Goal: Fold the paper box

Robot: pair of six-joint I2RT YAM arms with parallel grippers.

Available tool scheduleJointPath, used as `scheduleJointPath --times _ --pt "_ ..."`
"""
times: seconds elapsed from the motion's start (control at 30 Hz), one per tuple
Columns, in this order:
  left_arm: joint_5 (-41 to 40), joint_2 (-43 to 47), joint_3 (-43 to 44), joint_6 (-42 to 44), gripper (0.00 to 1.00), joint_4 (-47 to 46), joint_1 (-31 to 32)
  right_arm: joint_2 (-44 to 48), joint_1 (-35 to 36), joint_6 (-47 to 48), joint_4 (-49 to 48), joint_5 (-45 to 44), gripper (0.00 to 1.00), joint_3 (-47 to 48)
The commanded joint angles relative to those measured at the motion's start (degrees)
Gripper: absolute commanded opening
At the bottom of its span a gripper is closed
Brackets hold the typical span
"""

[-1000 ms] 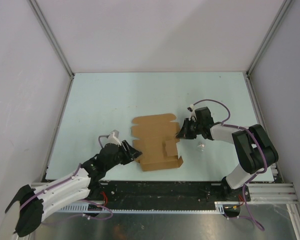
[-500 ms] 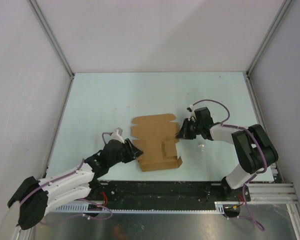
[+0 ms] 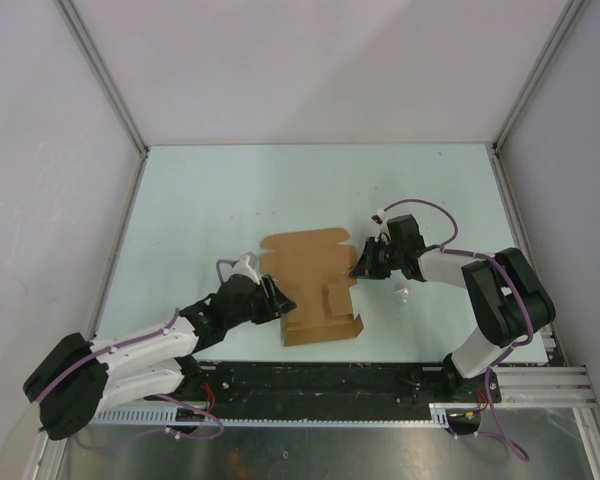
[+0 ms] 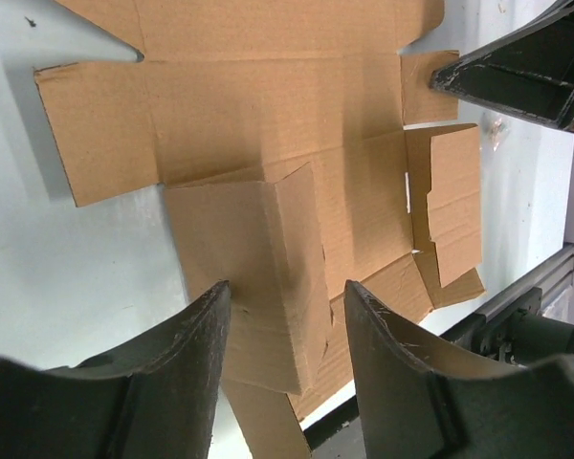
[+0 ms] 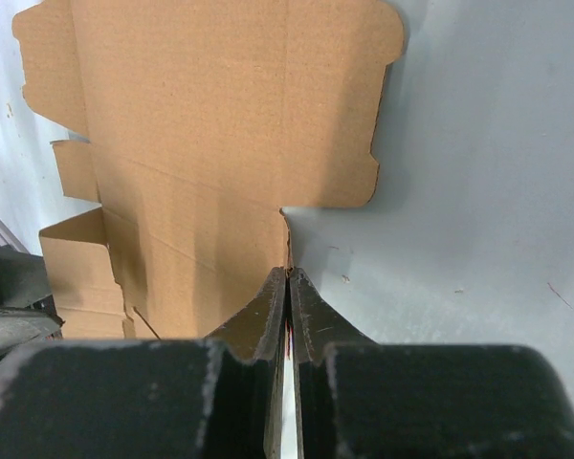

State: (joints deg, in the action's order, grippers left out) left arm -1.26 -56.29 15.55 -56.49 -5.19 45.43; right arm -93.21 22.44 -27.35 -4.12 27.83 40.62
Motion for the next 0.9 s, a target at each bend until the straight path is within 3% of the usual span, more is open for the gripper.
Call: scheduleJointPath --times 0.0,0.6,0.87 --pt "0.55 -1.80 2.82 0.50 0.57 -3.33 1.24 -1.19 0.77 0.46 0.69 -0.50 0.06 -0.81" --pt "0.82 -10.85 5.72 0.85 0.57 -6.94 3.17 -1.36 1.03 0.55 0.96 -0.68 0.06 -0.81" --pt "0.82 -10.16 5.54 0.85 0.57 -7.29 3.44 -1.01 1.03 0.55 1.13 -0.68 0.06 -0.72"
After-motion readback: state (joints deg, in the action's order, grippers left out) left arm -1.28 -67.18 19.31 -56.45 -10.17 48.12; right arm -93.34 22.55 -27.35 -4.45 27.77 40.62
